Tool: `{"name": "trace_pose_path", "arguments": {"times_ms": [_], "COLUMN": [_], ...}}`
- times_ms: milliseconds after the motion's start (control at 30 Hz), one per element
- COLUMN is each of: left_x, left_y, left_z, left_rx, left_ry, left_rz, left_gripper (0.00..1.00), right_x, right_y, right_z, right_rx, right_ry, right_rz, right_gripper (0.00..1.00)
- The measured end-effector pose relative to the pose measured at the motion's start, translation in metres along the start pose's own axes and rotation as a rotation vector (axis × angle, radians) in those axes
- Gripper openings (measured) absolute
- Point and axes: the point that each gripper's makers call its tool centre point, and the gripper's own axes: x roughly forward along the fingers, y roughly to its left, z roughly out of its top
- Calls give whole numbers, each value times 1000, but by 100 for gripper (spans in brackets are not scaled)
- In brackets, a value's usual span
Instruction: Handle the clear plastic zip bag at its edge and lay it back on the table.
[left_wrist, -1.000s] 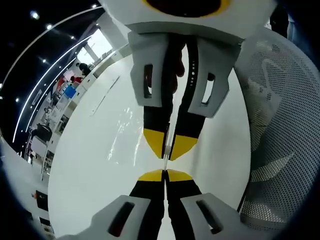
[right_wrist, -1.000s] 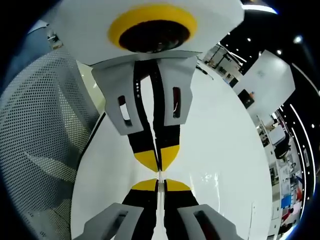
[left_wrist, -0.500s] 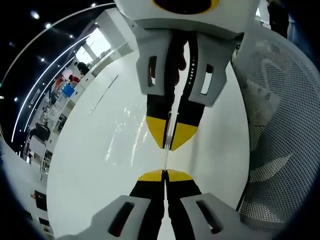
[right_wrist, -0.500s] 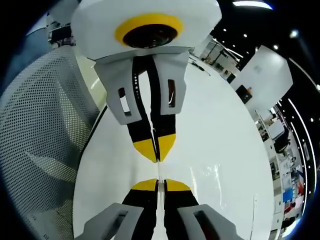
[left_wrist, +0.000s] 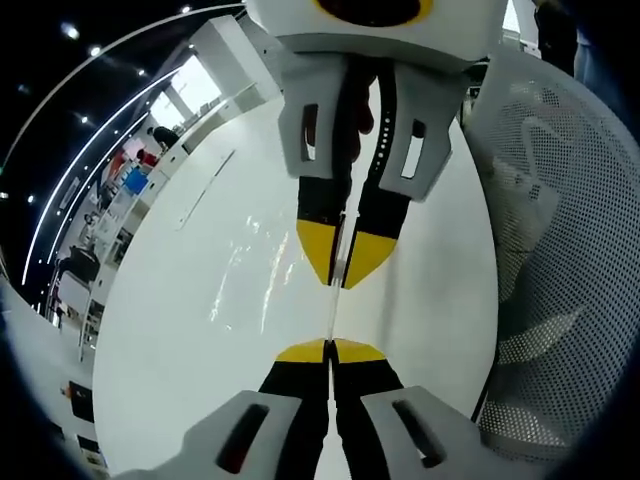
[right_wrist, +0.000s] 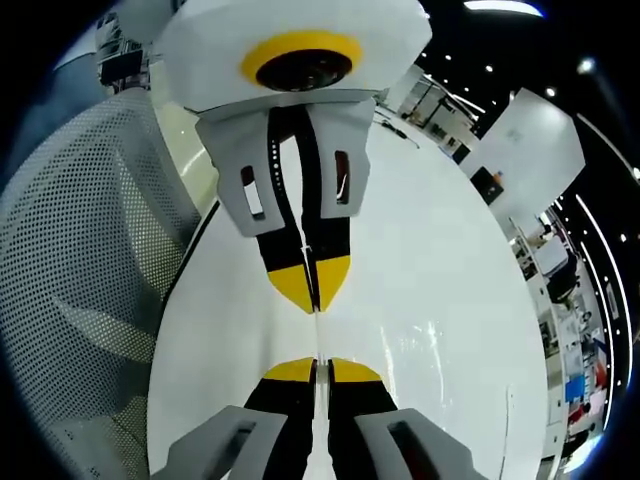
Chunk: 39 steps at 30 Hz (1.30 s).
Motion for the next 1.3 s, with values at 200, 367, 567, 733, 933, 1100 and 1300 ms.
{"name": "trace_pose_path", "arguments": {"times_ms": [200, 367, 567, 733, 933, 1100, 1300], "left_x": [0, -1, -1, -1, -1, -1, -2], "left_y": [0, -1, -1, -1, -1, -1, -2], "left_z": [0, 0, -2, -5, -6, -11, -15], "left_rx": [0, 1, 0, -5, -13, -17, -23], "left_ry": [1, 1, 10, 17, 21, 44, 56], "left_rz": [-1, -2, -6, -1, 1, 1, -3], "left_gripper": [0, 0, 0, 0, 0, 0, 0], "right_x": [-1, -2, 0, 0, -1, -1, -3], "right_y": [-1, 0, 1, 1, 0, 1, 2], "right_z": [-2, -3, -4, -4, -4, -6, -9], "right_rx": [3, 5, 1, 2, 3, 5, 14], "right_ry": [5, 6, 9, 9, 11, 16, 20], "right_rz": [-1, -3, 0, 0, -2, 0, 0], "right_gripper": [0, 0, 0, 0, 0, 0, 0]}}
